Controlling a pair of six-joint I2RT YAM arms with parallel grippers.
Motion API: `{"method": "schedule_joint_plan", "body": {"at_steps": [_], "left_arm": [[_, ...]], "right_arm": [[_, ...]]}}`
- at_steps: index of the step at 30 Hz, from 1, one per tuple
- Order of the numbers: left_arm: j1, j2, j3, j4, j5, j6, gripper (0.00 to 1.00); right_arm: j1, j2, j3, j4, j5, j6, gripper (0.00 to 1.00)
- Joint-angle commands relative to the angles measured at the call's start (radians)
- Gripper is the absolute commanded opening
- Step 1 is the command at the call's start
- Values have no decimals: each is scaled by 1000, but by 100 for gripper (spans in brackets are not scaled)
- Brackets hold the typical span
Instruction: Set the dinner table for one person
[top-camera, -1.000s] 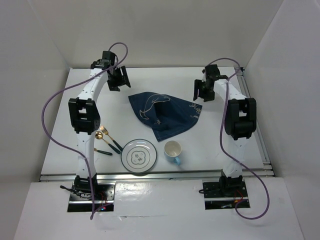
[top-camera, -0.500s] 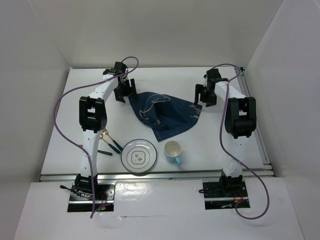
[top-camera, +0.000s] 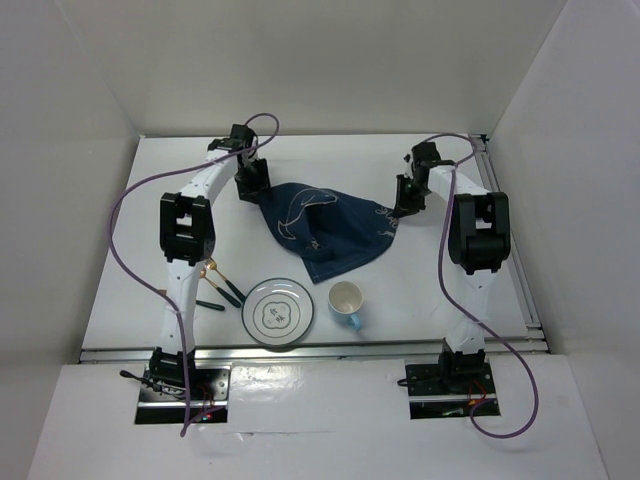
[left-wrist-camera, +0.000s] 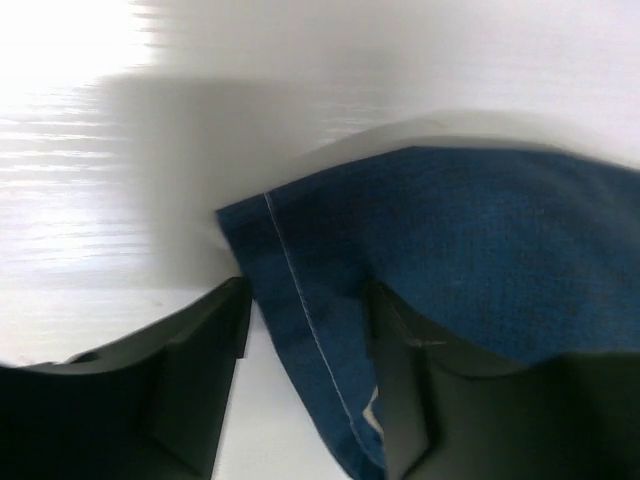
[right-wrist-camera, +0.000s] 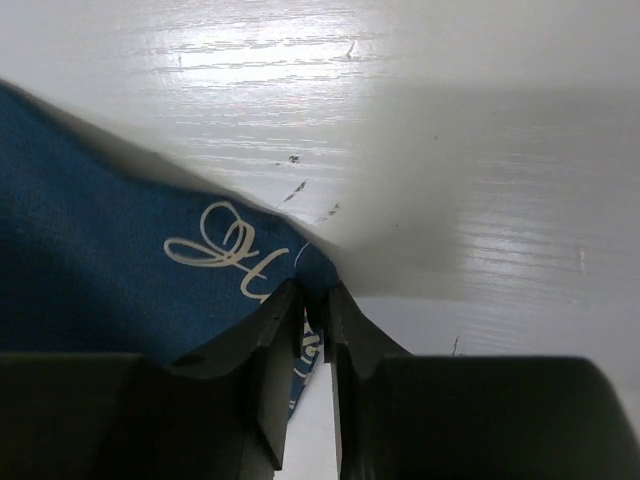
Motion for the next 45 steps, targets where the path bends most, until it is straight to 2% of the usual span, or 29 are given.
{"method": "schedule_joint_plan", "body": {"at_steps": [1, 2, 3, 5, 6, 7, 8, 9, 14, 17, 32, 38, 45], "left_arm": [[-13, 52, 1, 10, 69, -6, 59], [-13, 52, 1, 10, 78, -6, 53], [-13, 61, 11, 22, 97, -6, 43], [-13, 61, 11, 33, 106, -15, 32], [-13, 52, 11, 33, 115, -15, 26], [-13, 52, 11, 33, 115, -15, 13], [-13, 41, 11, 33, 115, -15, 5], [-13, 41, 11, 33, 115, -15, 0], [7, -48, 21, 33, 92, -15, 0], [56, -121, 30, 42, 92, -15, 0], [136, -408, 54, 73, 215, -6, 0], [136, -597, -50, 82, 224, 26, 0], [145, -861, -212, 73, 152, 58, 0]], "right_arm": [[-4, 20, -5, 24, -30, 1, 23], [-4, 20, -5, 24, -30, 1, 19], [-4, 20, -5, 24, -30, 1, 13], [-4, 20, 4, 14, -30, 1, 0], [-4, 20, 4, 13, -30, 1, 0], [-4, 20, 4, 13, -21, 1, 0], [-4, 11, 14, 13, -21, 1, 0], [-4, 10, 15, 13, -21, 1, 0], [-4, -25, 50, 1, -1, 12, 0], [-4, -49, 96, -8, 10, 21, 0], [-4, -267, 254, -40, 39, 30, 0], [-4, -419, 254, -49, 39, 19, 0], [-4, -601, 205, -71, 77, 10, 0]]}}
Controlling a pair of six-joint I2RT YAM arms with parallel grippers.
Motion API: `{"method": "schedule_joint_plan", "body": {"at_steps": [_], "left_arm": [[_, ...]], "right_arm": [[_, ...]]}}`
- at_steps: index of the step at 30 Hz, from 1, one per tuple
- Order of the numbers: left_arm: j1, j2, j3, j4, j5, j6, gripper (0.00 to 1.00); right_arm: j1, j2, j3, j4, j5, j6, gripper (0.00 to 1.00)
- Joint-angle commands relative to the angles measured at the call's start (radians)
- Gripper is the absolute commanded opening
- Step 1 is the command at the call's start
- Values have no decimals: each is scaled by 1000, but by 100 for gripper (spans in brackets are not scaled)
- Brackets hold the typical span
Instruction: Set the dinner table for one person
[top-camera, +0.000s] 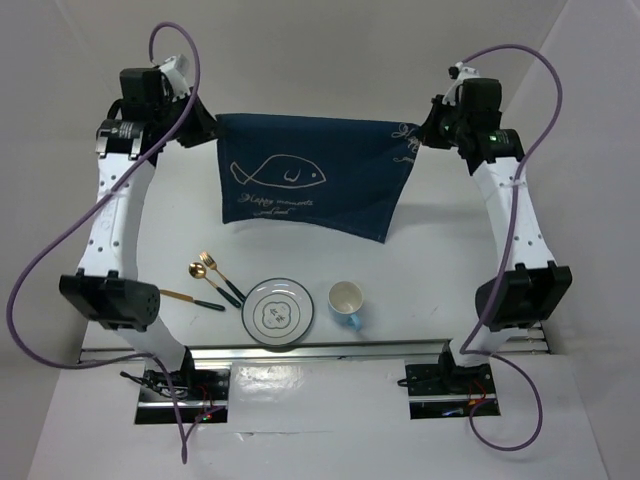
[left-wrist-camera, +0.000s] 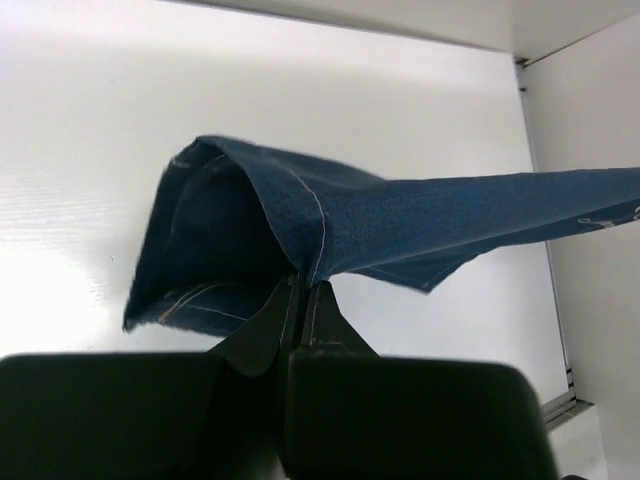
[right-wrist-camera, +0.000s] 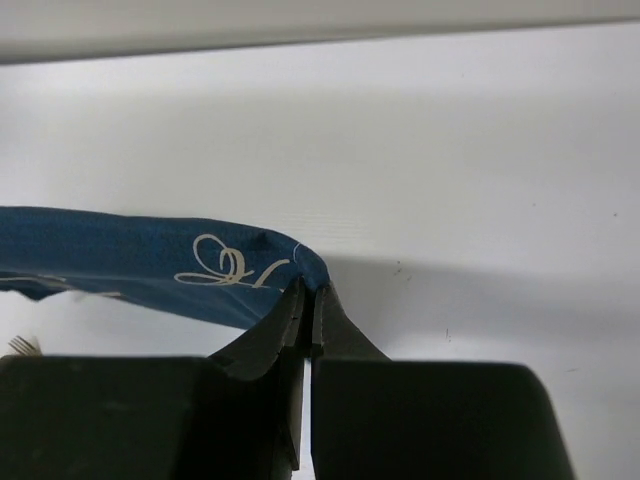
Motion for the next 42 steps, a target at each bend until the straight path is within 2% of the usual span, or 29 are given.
{"method": "schedule_joint_plan", "body": {"at_steps": [1, 4, 8, 11, 15, 16, 19, 20, 21, 22, 23, 24, 25, 26, 27, 31, 35, 36, 38, 40, 42], "left_arm": [[18, -123, -60, 17, -51, 35, 0], [18, -190, -70, 8, -51, 35, 0], [18, -190, -57, -12, -51, 35, 0], [18, -125, -67, 7, -51, 35, 0], [18, 8, -52, 69, -51, 14, 0], [18, 45, -39, 92, -51, 0, 0], [18, 210, 65, 112, -51, -20, 0], [18, 253, 132, 121, -51, -30, 0], [18, 352, 177, 121, -51, -31, 17], [18, 403, 230, 103, -35, -40, 36], [18, 456, 290, 75, -25, -40, 51], [18, 532, 406, 10, -25, -40, 71], [18, 548, 432, -6, -15, -40, 74], [18, 548, 432, -6, -15, -40, 74], [18, 524, 344, 26, -15, -31, 78], [18, 393, 92, 74, -25, 11, 80], [18, 343, -80, 11, -25, 45, 51], [18, 314, -175, 11, -36, 45, 48], [18, 277, -282, 30, -62, 28, 44], [18, 208, -450, 67, -62, 0, 44], [18, 171, -583, 122, -81, -20, 51]], "right_arm": [[-7, -119, 2, -23, 54, -17, 0], [-7, -155, 2, -46, 66, -17, 0], [-7, -141, 36, -68, 66, -17, 0], [-7, -75, 47, -56, 77, -7, 0], [-7, 72, 90, 23, 74, 14, 0], [-7, 156, 105, 50, 62, 25, 0], [-7, 344, 207, 83, 81, 37, 0], [-7, 394, 287, 83, 95, 46, 0], [-16, 445, 335, 83, 107, 46, 1], [-16, 547, 393, 58, 118, 58, 19], [-16, 593, 518, 8, 118, 59, 30], [-27, 664, 574, -23, 100, 69, 50], [-27, 683, 612, -49, 100, 83, 69], [-27, 683, 628, -60, 88, 83, 72], [-27, 671, 584, -45, 74, 83, 76], [-27, 528, 340, 36, 22, 102, 74], [-18, 421, 83, 37, -17, 132, 54], [-7, 396, 33, 37, -17, 144, 44], [-7, 316, -62, 46, -17, 155, 35], [2, 240, -195, 57, -27, 180, 32], [2, 201, -307, 57, -28, 193, 32]]}}
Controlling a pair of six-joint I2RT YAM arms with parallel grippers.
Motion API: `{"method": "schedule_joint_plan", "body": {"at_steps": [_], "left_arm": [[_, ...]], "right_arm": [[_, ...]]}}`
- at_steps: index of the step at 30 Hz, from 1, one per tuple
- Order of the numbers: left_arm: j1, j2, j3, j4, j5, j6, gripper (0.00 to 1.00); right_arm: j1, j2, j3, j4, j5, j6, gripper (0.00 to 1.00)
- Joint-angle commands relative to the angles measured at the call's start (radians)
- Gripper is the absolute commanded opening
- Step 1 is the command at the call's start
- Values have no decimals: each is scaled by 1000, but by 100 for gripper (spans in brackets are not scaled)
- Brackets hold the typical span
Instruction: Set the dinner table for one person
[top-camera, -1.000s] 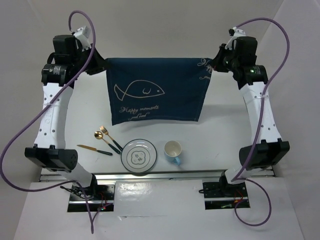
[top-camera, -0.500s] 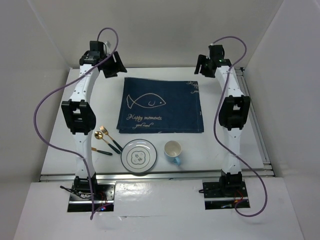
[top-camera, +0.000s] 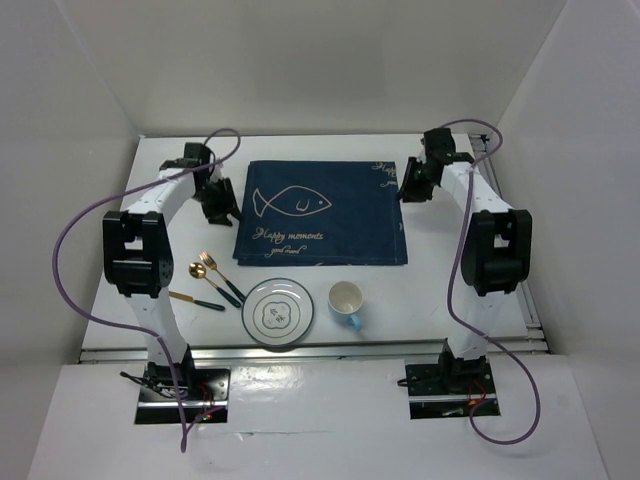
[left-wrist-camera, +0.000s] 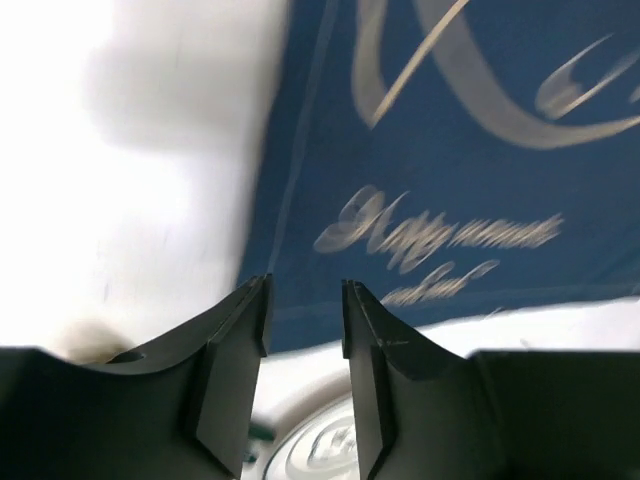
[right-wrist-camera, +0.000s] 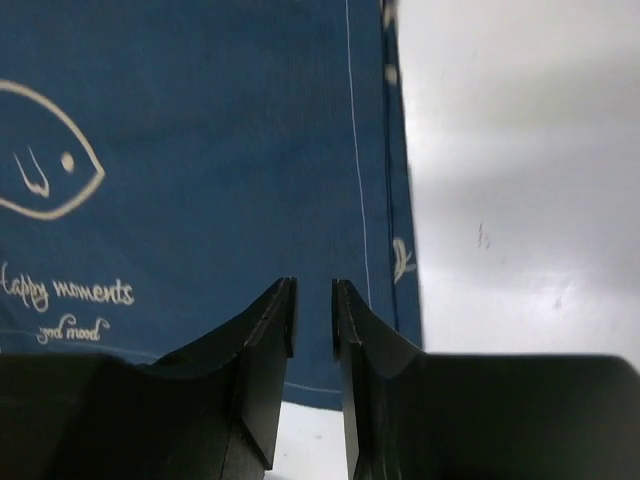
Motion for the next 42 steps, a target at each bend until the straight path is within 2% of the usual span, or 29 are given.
{"method": "schedule_joint_plan", "body": {"at_steps": [1, 7, 10, 23, 24, 26, 27, 28, 29, 30, 31, 33, 42], "left_arm": [[1, -88, -161, 63, -28, -32, 53], [1, -63, -235, 94, -6, -53, 55], [1, -63, -258, 105, -15, -67, 58], [1, -62, -338, 99, -54, -98, 59], [1, -62, -338, 109, -38, -98, 56], [1, -62, -338, 109, -23, -98, 43], [1, -62, -327, 109, -23, -98, 31], [1, -62, -327, 109, -14, -98, 31], [1, -62, -327, 99, -14, -98, 20], [1, -74, -302, 99, -14, -98, 15], [1, -74, -276, 74, -14, -98, 3], [1, -85, -250, 56, -14, -98, 0], [1, -160, -173, -9, 8, -88, 0]], "right_arm": [[9, -130, -170, 35, -18, 47, 32], [9, -201, -306, 47, -37, 48, 35], [9, -212, -315, 47, -28, 48, 38], [-9, -202, -335, 27, -35, 37, 45], [-9, -202, -335, 27, -35, 37, 45], [-9, -202, -335, 27, -35, 37, 45], [-9, -202, -335, 27, -26, 37, 45], [-18, -202, -335, 27, -26, 37, 45], [-18, -202, -335, 27, -26, 37, 45], [-18, -202, -335, 27, -26, 37, 45], [-18, -202, -335, 27, -26, 37, 45], [-18, -202, -335, 27, -26, 37, 45], [-18, -227, -429, 21, -55, 69, 45]]}}
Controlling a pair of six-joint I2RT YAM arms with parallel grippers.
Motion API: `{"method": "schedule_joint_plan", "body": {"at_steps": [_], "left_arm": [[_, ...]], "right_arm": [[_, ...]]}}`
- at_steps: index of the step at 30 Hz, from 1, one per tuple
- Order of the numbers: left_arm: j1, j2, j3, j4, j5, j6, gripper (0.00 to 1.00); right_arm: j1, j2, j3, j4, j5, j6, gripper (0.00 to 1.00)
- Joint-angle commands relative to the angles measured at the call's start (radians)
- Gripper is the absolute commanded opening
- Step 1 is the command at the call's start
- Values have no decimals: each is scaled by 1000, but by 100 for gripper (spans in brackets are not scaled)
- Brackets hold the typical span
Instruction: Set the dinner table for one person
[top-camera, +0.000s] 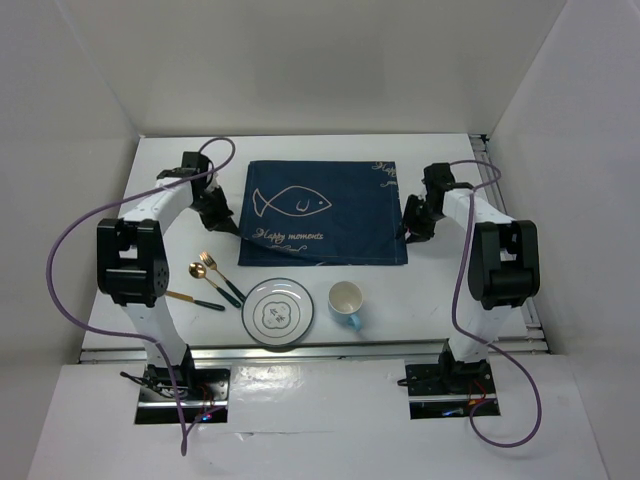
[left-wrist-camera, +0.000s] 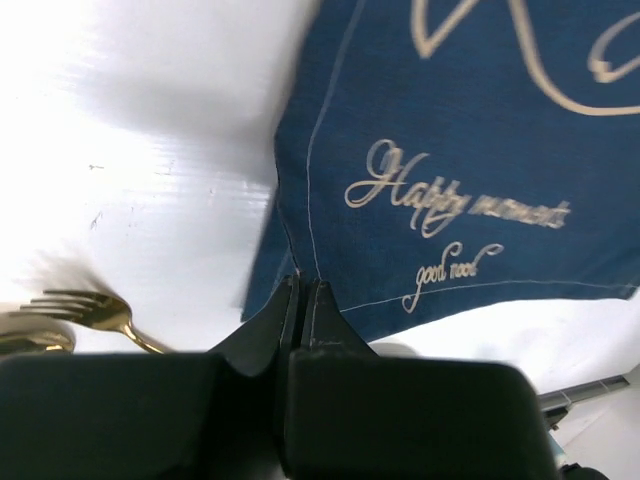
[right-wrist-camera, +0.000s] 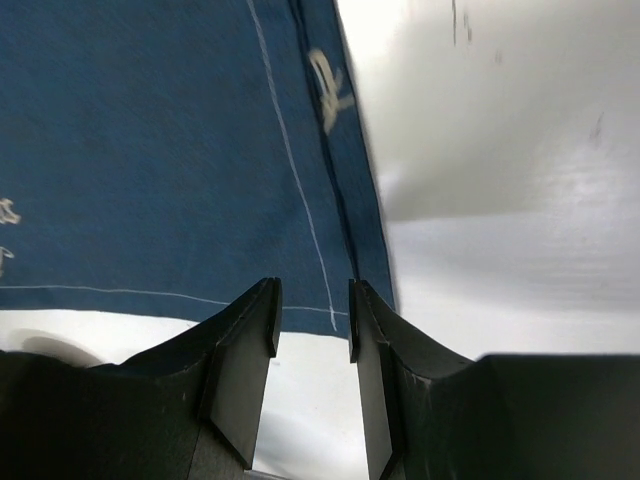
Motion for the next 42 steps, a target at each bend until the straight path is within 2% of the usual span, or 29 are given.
{"method": "schedule_joint_plan", "body": {"at_steps": [1, 21, 26, 27, 30, 31, 42], "left_arm": [[1, -64, 34, -41, 30, 13, 0], [-9, -82, 71, -50, 49, 22, 0], [-9, -82, 71, -50, 49, 22, 0], [-9, -82, 71, -50, 49, 22, 0], [-9, -82, 91, -59, 49, 22, 0], [-18, -82, 91, -59, 49, 22, 0], [-18, -64, 227, -119, 59, 31, 0]], "right_arm": [[-5, -78, -64, 7, -33, 26, 45], [-5, -78, -185, 63, -42, 65, 46], [-5, -78, -203, 72, -42, 56, 36], [-5, -78, -203, 72, -42, 56, 25], [-5, -92, -181, 62, -32, 56, 3], [-5, -107, -165, 53, -21, 56, 0], [-5, -191, 23, -16, 16, 65, 0]]}}
